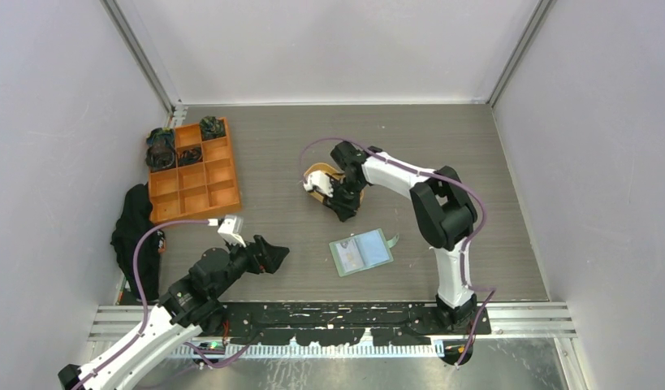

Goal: Put the credit cards into the card holder
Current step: Move the storage box to the center of the board.

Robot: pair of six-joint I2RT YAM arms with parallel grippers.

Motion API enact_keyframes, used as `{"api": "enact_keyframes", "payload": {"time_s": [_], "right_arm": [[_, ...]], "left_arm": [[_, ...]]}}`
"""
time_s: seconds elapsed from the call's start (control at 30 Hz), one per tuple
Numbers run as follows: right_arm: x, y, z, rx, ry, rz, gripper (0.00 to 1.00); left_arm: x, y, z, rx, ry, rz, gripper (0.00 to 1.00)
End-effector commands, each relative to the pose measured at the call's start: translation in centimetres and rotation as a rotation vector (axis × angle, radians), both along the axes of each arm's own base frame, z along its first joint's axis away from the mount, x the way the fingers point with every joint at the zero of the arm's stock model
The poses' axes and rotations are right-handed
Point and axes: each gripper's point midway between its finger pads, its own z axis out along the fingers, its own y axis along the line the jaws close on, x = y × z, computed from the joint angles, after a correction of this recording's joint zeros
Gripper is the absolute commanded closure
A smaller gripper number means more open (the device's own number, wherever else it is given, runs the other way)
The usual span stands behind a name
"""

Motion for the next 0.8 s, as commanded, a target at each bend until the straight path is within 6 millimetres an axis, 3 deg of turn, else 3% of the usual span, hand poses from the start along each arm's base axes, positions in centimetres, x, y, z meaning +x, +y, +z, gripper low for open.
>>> {"api": "enact_keyframes", "payload": {"time_s": [0.0, 0.1, 0.27, 0.33, 0.53, 0.77], "right_arm": [[-5.3, -1.2, 3.5, 0.083, -0.019, 0.335, 0.68], [-8.0, -2.9, 3.6, 0.079, -0.048, 0.5, 0.71], [-8.8, -5.3, 3.3, 0.003, -0.126, 0.611, 0.72], [-8.0, -6.1, 3.1, -0.039, -0.188, 0.625, 0.73], [-3.5, -6.6, 4.3, -0.086, -0.314, 0.401, 0.74], [0.8, -8.8, 4.6, -0.149, -0.371, 0.205, 0.71]], "left_arm": [[0.1, -0.5, 0.3, -0.036, 0.002, -0.005, 0.13], [0.1, -0.8, 0.3, -0.048, 0.009, -0.016, 0.13], [-0.1, -1.3, -0.1, -0.067, 0.029, -0.028, 0.14], [-0.1, -1.5, -0.1, -0.079, 0.034, -0.031, 0.14], [-0.2, -1.8, -0.5, -0.088, 0.054, -0.043, 0.15], [-0.3, -2.0, -0.6, -0.097, 0.063, -0.048, 0.16]]}}
